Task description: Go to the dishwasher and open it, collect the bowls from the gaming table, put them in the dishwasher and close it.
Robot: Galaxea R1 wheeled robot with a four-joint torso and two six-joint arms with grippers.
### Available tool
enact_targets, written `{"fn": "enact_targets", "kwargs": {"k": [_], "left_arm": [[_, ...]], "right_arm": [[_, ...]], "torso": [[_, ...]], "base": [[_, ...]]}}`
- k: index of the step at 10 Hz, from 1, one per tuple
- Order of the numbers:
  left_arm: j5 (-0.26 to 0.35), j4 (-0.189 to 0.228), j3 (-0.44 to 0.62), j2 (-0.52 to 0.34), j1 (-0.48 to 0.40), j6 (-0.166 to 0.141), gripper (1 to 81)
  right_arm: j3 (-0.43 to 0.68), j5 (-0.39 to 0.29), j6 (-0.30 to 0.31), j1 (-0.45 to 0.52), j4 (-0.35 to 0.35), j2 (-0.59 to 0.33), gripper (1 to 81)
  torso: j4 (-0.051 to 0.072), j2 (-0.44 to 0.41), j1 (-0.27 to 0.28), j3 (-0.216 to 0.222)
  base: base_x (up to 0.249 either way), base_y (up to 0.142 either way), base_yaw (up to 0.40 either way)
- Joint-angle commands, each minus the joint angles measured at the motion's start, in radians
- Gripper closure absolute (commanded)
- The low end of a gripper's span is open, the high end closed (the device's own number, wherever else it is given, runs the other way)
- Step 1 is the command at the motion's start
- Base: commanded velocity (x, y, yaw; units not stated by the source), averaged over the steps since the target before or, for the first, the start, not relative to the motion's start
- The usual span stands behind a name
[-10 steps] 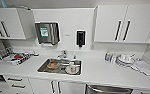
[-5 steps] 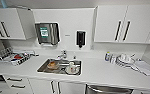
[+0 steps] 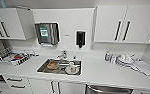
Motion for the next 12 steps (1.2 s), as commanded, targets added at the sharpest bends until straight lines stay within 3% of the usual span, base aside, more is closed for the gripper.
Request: {"fn": "enact_targets", "kwargs": {"k": [1, 8, 12], "left_arm": [[0.054, 0.006, 0.008, -0.006, -0.044, 0.007, 1.0], [0.054, -0.008, 0.003, -0.007, -0.043, 0.004, 1.0], [0.052, -0.005, 0.009, -0.007, -0.043, 0.005, 1.0]], "right_arm": [[0.009, -0.055, -0.002, 0.037, -0.006, -0.023, 1.0], [0.006, -0.053, -0.002, 0.039, -0.006, -0.021, 1.0], [-0.020, -0.053, 0.003, 0.040, 0.001, -0.013, 1.0]], "torso": [[0.000, 0.000, 0.000, 0.000], [0.000, 0.000, 0.000, 0.000], [0.000, 0.000, 0.000, 0.000]], "base": [[0.000, 0.000, -0.377], [0.000, 0.000, -0.346], [0.000, -0.027, 0.000]]}}
